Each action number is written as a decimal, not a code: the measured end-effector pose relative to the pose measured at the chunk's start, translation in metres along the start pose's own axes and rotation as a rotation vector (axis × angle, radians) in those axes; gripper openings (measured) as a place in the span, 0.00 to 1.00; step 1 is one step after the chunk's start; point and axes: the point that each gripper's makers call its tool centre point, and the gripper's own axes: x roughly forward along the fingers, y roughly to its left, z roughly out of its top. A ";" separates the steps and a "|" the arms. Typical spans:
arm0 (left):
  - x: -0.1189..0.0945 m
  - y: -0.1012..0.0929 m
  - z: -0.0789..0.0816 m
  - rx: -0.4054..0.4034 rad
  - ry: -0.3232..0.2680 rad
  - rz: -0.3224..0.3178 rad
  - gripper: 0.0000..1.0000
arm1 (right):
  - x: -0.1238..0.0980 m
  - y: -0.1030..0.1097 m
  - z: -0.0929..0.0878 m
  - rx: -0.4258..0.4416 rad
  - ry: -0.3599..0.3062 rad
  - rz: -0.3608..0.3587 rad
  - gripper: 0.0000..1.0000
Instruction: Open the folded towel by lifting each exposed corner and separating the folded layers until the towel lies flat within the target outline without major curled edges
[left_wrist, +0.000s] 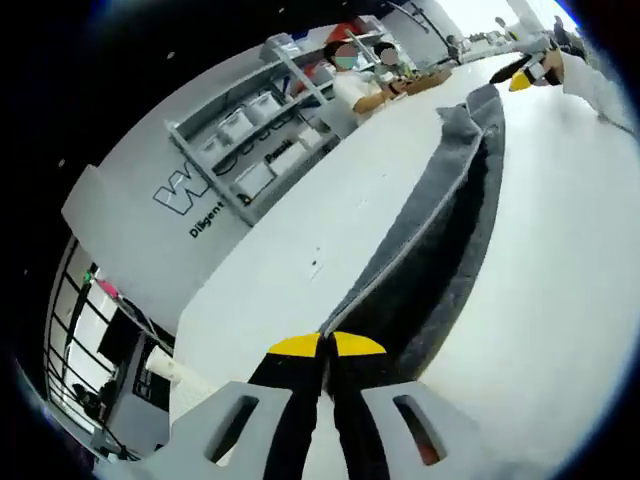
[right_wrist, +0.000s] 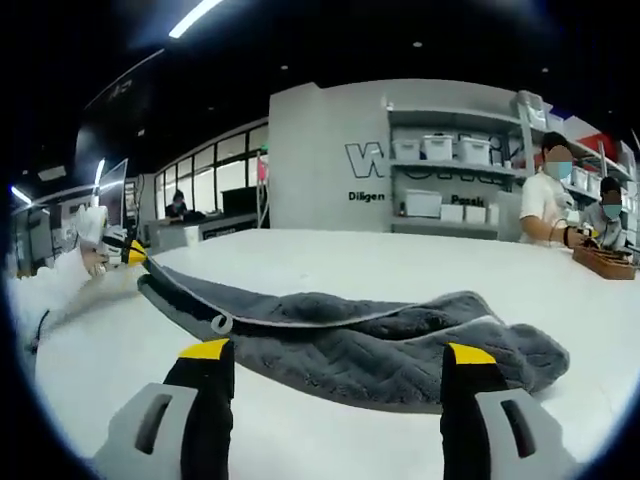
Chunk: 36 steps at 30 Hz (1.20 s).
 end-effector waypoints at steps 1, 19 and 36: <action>0.003 0.002 0.002 -0.027 -0.006 -0.016 0.01 | -0.001 0.000 0.001 0.002 -0.003 0.000 0.85; 0.039 0.043 0.023 -0.035 0.079 -0.041 0.01 | -0.003 0.002 -0.003 0.013 0.000 0.001 0.84; 0.090 0.071 0.023 -0.028 0.181 -0.026 0.01 | 0.000 -0.006 -0.008 0.019 0.017 -0.015 0.83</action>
